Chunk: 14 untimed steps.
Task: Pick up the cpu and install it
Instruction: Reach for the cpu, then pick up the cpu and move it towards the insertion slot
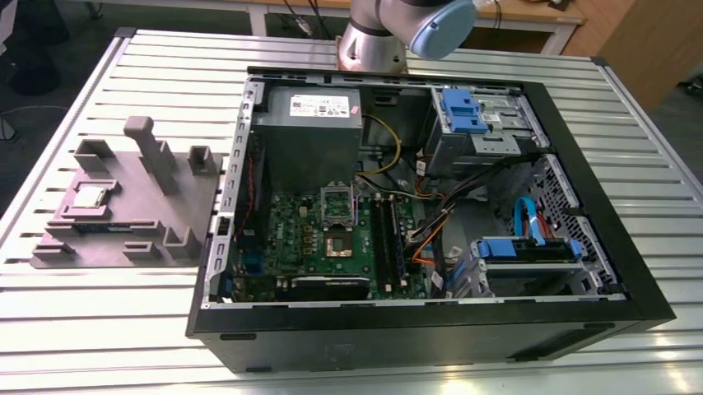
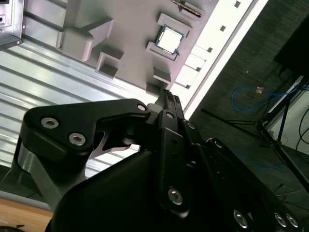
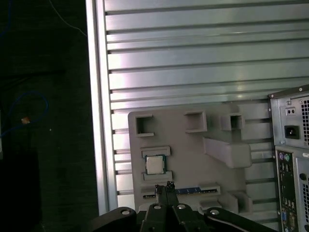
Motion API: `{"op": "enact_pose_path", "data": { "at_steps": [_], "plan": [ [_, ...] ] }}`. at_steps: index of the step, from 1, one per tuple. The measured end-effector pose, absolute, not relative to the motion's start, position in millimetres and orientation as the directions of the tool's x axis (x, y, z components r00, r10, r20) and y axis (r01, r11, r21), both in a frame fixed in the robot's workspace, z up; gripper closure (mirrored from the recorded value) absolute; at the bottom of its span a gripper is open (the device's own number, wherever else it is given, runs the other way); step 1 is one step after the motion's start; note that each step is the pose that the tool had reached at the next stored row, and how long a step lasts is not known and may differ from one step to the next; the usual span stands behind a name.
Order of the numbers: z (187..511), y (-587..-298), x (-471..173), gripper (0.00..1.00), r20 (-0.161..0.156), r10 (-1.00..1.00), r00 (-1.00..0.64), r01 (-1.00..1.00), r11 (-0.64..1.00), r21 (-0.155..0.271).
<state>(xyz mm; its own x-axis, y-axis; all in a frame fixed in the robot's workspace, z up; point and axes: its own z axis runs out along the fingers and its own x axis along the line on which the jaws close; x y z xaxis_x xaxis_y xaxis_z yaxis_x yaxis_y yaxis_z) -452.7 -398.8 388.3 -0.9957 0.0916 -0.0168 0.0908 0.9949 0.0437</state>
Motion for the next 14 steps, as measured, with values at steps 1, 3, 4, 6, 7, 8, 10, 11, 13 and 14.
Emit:
{"op": "enact_pose_path", "data": {
  "at_steps": [1, 3, 4, 6, 7, 8, 10, 11, 13, 14],
  "plan": [
    [388.3, -398.8, -452.9, 0.9, -0.017, 0.092, -0.996, 0.091, 0.995, 0.044],
    [388.3, -398.8, -453.4, 0.9, -0.017, 0.092, -0.996, 0.091, 0.995, 0.044],
    [388.3, -398.8, -453.6, 0.9, -0.017, 0.092, -0.996, 0.091, 0.995, 0.044],
    [388.3, -398.8, -454.1, 0.9, -0.017, 0.092, -0.996, 0.091, 0.995, 0.044],
    [388.3, -398.8, -454.4, 0.9, -0.017, 0.092, -0.996, 0.091, 0.995, 0.044],
    [388.2, -398.8, -454.6, 0.9, -0.017, 0.092, -0.996, 0.091, 0.995, 0.044],
    [388.2, -398.8, -455.1, 0.9, -0.017, 0.092, -0.996, 0.091, 0.995, 0.044],
    [388.2, -398.8, -455.3, 0.9, -0.017, 0.092, -0.996, 0.091, 0.995, 0.044],
    [388.2, -398.8, -455.9, 0.9, -0.017, 0.092, -0.996, 0.091, 0.995, 0.044],
    [388.2, -398.8, -456.1, 0.9, -0.017, 0.092, -0.996, 0.091, 0.995, 0.044]
  ]
}}
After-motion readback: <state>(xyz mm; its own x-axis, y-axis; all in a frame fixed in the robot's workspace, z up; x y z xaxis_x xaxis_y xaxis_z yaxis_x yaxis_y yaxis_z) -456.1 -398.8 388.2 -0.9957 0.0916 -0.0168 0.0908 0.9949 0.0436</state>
